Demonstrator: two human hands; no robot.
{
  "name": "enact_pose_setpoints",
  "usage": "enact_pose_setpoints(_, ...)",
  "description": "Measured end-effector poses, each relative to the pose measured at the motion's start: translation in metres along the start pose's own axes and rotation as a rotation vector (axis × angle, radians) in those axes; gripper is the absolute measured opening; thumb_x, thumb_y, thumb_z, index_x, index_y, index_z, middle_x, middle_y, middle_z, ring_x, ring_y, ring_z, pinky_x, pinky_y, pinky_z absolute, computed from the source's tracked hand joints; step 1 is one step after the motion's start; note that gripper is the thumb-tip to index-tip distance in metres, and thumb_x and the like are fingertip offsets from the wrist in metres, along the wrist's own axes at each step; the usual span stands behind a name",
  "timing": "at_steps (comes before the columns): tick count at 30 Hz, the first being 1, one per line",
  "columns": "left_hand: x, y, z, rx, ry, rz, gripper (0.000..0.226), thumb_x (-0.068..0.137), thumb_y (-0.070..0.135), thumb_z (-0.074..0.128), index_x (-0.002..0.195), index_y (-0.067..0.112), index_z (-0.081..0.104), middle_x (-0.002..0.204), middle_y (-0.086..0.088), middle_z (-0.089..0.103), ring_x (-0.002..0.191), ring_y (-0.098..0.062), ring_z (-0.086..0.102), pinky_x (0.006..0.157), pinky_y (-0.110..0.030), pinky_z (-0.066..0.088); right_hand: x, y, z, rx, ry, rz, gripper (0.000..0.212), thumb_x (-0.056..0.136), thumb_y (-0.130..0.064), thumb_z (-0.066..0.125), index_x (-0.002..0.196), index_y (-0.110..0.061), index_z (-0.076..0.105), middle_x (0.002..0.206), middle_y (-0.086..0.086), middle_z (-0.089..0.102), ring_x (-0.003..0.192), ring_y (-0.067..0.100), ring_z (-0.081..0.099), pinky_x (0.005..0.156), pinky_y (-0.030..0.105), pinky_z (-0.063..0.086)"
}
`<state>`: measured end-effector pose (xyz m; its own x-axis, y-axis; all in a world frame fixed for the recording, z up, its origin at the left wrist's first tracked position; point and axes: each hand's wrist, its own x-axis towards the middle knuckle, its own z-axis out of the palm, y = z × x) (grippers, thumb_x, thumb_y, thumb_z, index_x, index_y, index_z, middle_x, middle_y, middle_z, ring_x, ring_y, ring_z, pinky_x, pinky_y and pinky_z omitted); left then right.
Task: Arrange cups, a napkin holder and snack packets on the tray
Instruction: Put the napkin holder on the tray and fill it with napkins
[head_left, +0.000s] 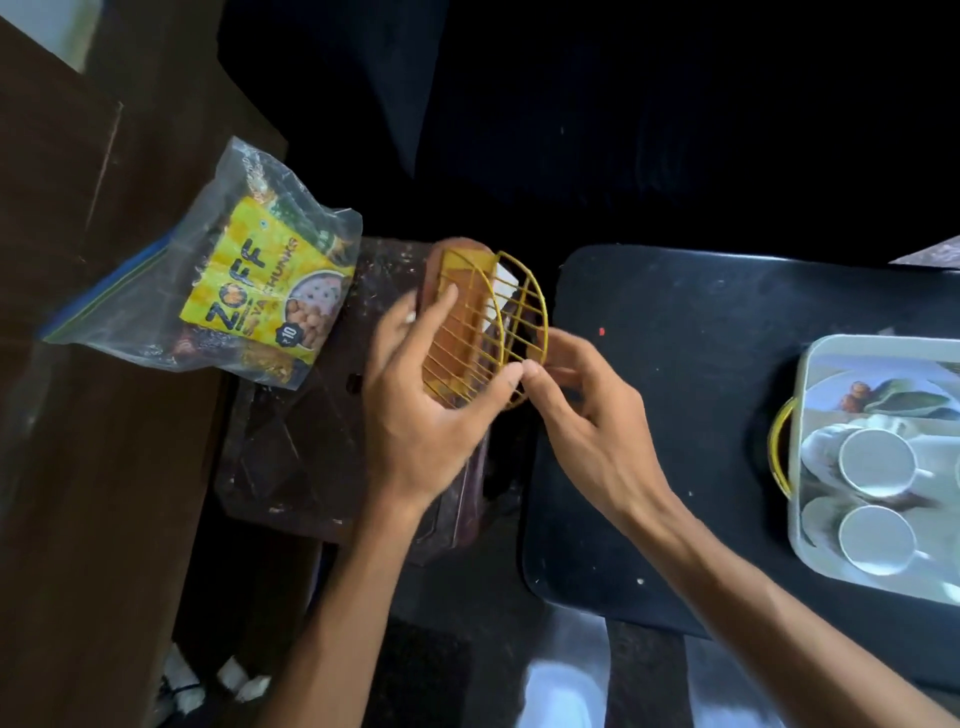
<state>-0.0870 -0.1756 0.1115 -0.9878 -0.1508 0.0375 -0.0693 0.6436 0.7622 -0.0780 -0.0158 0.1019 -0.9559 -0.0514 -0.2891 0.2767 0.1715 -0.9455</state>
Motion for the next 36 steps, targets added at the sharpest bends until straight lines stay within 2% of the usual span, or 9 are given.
enact_pose_setpoints(5,-0.047,0.018,0.052,-0.365,-0.113,-0.232,0.074,0.075,0.047,0.079,0.141,0.022,0.057,0.148,-0.002,0.050,0.136,-0.019,0.055,0.104,-0.047,0.054,-0.038,0.018,-0.046,0.037,0.077,0.005,0.029,0.096,-0.017,0.065,0.121,-0.030,0.065,0.105,-0.020,0.073,0.096,-0.004,0.069,0.078,0.011,0.054)
enact_pose_setpoints(11,-0.097,0.076,0.121,-0.412,-0.167,-0.324,0.079,0.080,0.050,0.074,0.149,0.026,0.047,0.156,0.004,0.048,0.143,-0.012,0.047,0.116,-0.046,0.044,-0.078,0.038,-0.116,-0.035,0.226,0.041,0.037,0.095,-0.012,0.065,0.118,-0.042,0.065,0.097,-0.028,0.073,0.085,-0.005,0.071,0.072,0.009,0.053)
enact_pose_setpoints(15,-0.137,0.144,0.165,-0.416,-0.130,-0.344,0.061,0.091,0.051,0.060,0.147,0.033,0.048,0.156,0.012,0.049,0.144,-0.001,0.043,0.119,-0.041,0.039,-0.105,0.046,-0.170,-0.140,0.343,0.045,0.036,0.094,-0.015,0.066,0.120,-0.040,0.066,0.094,-0.041,0.067,0.085,-0.009,0.069,0.071,0.008,0.053)
enact_pose_setpoints(19,-0.162,0.203,0.201,-0.681,-0.275,-0.382,0.063,0.095,0.055,0.044,0.148,0.022,0.050,0.153,0.011,0.053,0.144,-0.004,0.046,0.119,-0.039,0.040,-0.131,0.051,-0.231,-0.266,0.443,0.040,0.036,0.093,-0.017,0.067,0.121,-0.039,0.061,0.099,-0.037,0.067,0.088,-0.004,0.070,0.076,0.022,0.059)
enact_pose_setpoints(21,-0.167,0.226,0.218,-0.749,-0.354,-0.413,0.066,0.094,0.059,0.039,0.148,0.024,0.051,0.151,0.014,0.055,0.142,-0.003,0.048,0.120,-0.040,0.039,-0.144,0.054,-0.263,-0.324,0.497,0.041,0.040,0.093,-0.019,0.067,0.125,-0.039,0.056,0.097,-0.043,0.062,0.089,-0.007,0.068,0.077,0.020,0.058)
enact_pose_setpoints(23,-0.171,0.247,0.236,-0.781,-0.440,-0.437,0.068,0.092,0.063,0.035,0.147,0.028,0.051,0.150,0.016,0.056,0.140,-0.002,0.050,0.120,-0.042,0.038,-0.157,0.057,-0.295,-0.340,0.547,0.064,0.039,0.094,-0.024,0.067,0.129,-0.036,0.055,0.098,-0.037,0.064,0.092,-0.009,0.067,0.079,0.017,0.057)
enact_pose_setpoints(27,-0.178,0.279,0.276,-0.798,-0.595,-0.450,0.068,0.096,0.067,0.031,0.149,0.029,0.050,0.153,0.011,0.054,0.144,-0.003,0.045,0.124,-0.043,0.031,-0.176,0.063,-0.347,-0.252,0.618,0.160,0.031,0.095,-0.045,0.057,0.125,-0.046,0.061,0.108,-0.026,0.070,0.101,-0.010,0.065,0.082,0.013,0.054)
enact_pose_setpoints(30,-0.180,0.297,0.303,-0.817,-0.669,-0.510,0.079,0.085,0.077,0.033,0.145,0.031,0.054,0.150,0.014,0.056,0.139,0.004,0.047,0.123,-0.038,0.034,-0.178,0.069,-0.379,-0.085,0.614,0.263,0.022,0.100,-0.050,0.047,0.111,-0.059,0.064,0.109,-0.027,0.071,0.105,-0.004,0.066,0.092,0.027,0.053)
enact_pose_setpoints(36,-0.181,0.308,0.354,-0.774,-0.727,-0.668,0.082,0.080,0.078,0.029,0.142,0.033,0.057,0.155,0.008,0.050,0.146,-0.012,0.042,0.123,-0.048,0.031,-0.171,0.103,-0.428,0.097,0.573,0.500,0.061,0.095,-0.071,0.027,0.124,-0.037,0.067,0.116,-0.014,0.072,0.106,-0.005,0.065,0.103,0.039,0.050)
